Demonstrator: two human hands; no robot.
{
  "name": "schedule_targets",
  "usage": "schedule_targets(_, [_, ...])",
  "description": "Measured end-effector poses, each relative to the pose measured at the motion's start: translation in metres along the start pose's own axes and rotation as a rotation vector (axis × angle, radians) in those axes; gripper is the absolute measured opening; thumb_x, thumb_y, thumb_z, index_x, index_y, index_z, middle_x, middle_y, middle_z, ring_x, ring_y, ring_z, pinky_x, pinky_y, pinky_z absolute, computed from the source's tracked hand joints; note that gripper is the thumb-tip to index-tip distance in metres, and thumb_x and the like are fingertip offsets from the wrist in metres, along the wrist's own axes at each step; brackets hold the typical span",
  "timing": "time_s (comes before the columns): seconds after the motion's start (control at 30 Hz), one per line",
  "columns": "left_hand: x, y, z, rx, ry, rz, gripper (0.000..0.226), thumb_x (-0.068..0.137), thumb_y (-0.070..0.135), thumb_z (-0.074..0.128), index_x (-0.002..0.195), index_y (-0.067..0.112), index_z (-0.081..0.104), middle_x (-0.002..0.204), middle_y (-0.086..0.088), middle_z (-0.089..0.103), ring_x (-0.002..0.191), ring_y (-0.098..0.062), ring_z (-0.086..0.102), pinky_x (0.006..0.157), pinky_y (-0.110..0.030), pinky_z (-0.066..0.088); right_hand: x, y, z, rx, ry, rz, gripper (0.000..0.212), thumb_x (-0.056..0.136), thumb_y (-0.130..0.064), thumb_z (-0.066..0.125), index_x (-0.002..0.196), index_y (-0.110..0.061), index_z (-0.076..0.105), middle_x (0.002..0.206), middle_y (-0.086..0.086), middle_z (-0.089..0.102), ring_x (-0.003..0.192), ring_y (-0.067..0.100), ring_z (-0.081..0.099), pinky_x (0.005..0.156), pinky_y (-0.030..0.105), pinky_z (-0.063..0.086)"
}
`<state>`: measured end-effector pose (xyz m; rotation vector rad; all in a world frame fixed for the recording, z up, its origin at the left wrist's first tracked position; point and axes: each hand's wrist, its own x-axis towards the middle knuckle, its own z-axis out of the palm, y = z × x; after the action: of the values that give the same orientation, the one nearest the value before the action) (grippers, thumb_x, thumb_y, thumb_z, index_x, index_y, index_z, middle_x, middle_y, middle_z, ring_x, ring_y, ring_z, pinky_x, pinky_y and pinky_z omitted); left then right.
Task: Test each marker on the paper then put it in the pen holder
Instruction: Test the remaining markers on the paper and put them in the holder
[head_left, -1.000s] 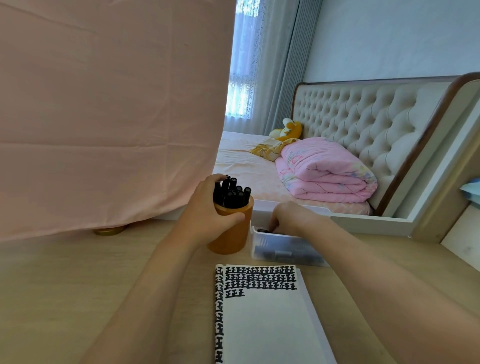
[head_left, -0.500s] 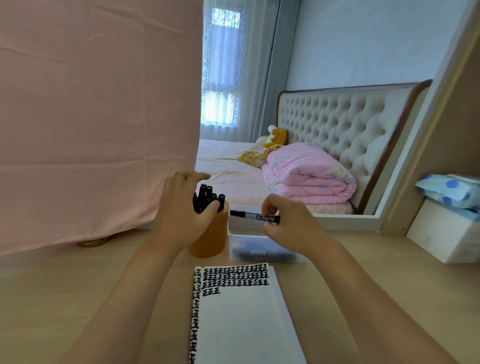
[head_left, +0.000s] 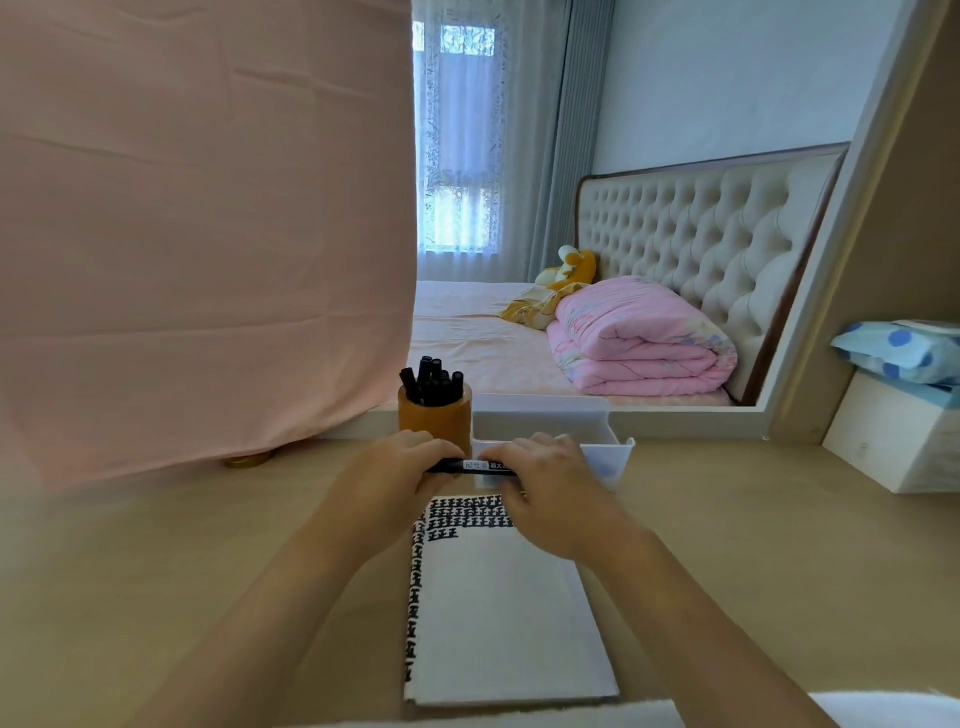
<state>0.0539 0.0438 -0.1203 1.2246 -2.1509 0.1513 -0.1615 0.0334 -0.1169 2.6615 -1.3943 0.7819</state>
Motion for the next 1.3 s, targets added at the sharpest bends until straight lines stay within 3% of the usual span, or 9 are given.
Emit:
schedule_targets(0.17, [-0.026,0.001,-0.001,-0.058,-0.008,-0.079,0.023,0.092,0.029,0.065,0.113,0.036,0.062,0.098,0.023,0.063,0.087,0.001,0.056,0.074,-0.02,0.047,-0.003,-0.024,0.014,0.109,-0.078,-0.091,0.029,0.104,-0.036,0.041,0.129,-0.029,0.055,0.112,-0.005,0.063,0.093,0.014,0.057,0.082,0.024,0.047])
schedule_targets(0.33, [-0.04,-0.007,0.004,-0.033,-0.015,-0.066,0.019,0.093,0.034,0.062,0.111,0.034,0.07,0.096,0.02,0.061,0.087,0.0,0.051,0.072,-0.021,0.043,-0.004,-0.023,0.021,0.072,-0.112,-0.091,0.03,0.104,-0.034,0.043,0.129,-0.027,0.058,0.116,-0.004,0.065,0.094,0.013,0.059,0.086,0.027,0.053])
schedule_targets(0.5, [-0.038,-0.006,0.013,-0.092,-0.079,-0.105,0.022,0.098,0.033,0.053,0.114,0.031,0.069,0.099,0.013,0.063,0.091,-0.004,0.054,0.078,-0.032,0.047,-0.008,-0.019,0.021,0.084,-0.023,-0.14,0.029,0.1,-0.027,0.055,0.127,-0.025,0.065,0.108,-0.002,0.07,0.088,0.008,0.06,0.077,0.003,0.031])
schedule_targets(0.63, [-0.034,-0.005,0.015,-0.146,-0.147,-0.177,0.026,0.101,0.038,0.045,0.111,0.032,0.069,0.1,0.014,0.067,0.091,-0.002,0.056,0.081,-0.03,0.047,-0.005,-0.013,0.02,-0.038,0.108,-0.258,0.018,0.092,-0.021,0.067,0.109,-0.02,0.073,0.088,0.0,0.07,0.074,0.016,0.062,0.07,0.024,0.046])
schedule_targets(0.73, [-0.032,-0.006,0.014,-0.237,-0.164,-0.23,0.025,0.101,0.035,0.048,0.113,0.031,0.07,0.101,0.017,0.068,0.092,0.001,0.058,0.082,-0.023,0.047,-0.004,-0.013,0.018,-0.105,0.164,-0.312,0.015,0.092,-0.022,0.067,0.106,-0.019,0.073,0.084,-0.001,0.069,0.069,0.015,0.06,0.067,0.022,0.04])
schedule_targets(0.83, [-0.034,-0.009,0.014,-0.211,-0.16,-0.198,0.022,0.099,0.032,0.051,0.112,0.032,0.069,0.098,0.016,0.066,0.091,0.0,0.057,0.08,-0.024,0.047,-0.007,-0.017,0.018,0.007,0.045,-0.192,0.025,0.098,-0.034,0.056,0.115,-0.024,0.071,0.094,-0.005,0.072,0.075,0.005,0.056,0.066,0.009,0.036])
schedule_targets(0.93, [-0.036,-0.012,0.012,-0.166,-0.122,-0.158,0.019,0.099,0.029,0.052,0.11,0.03,0.068,0.098,0.014,0.062,0.09,-0.001,0.054,0.08,-0.025,0.046,-0.005,-0.014,0.021,0.085,-0.125,-0.004,0.033,0.102,-0.041,0.045,0.12,-0.026,0.068,0.099,-0.004,0.071,0.084,0.01,0.062,0.072,0.024,0.053])
schedule_targets(1.17, [-0.053,-0.048,0.01,-0.113,-0.074,-0.344,0.021,0.101,0.028,0.051,0.111,0.024,0.069,0.096,0.012,0.053,0.092,-0.009,0.052,0.086,-0.029,0.043,-0.01,0.02,0.018,0.209,-0.07,0.054,0.022,0.1,-0.033,0.053,0.112,-0.026,0.071,0.092,-0.012,0.062,0.082,0.009,0.057,0.073,0.031,0.051])
schedule_targets(1.3, [-0.055,-0.042,0.023,0.003,-0.146,-0.378,0.026,0.1,0.031,0.051,0.123,0.03,0.062,0.107,0.009,0.054,0.101,-0.011,0.049,0.084,-0.027,0.043,-0.007,0.01,0.022,0.292,-0.142,0.084,0.033,0.104,-0.023,0.047,0.135,-0.024,0.058,0.099,-0.008,0.055,0.086,0.012,0.054,0.078,0.027,0.047])
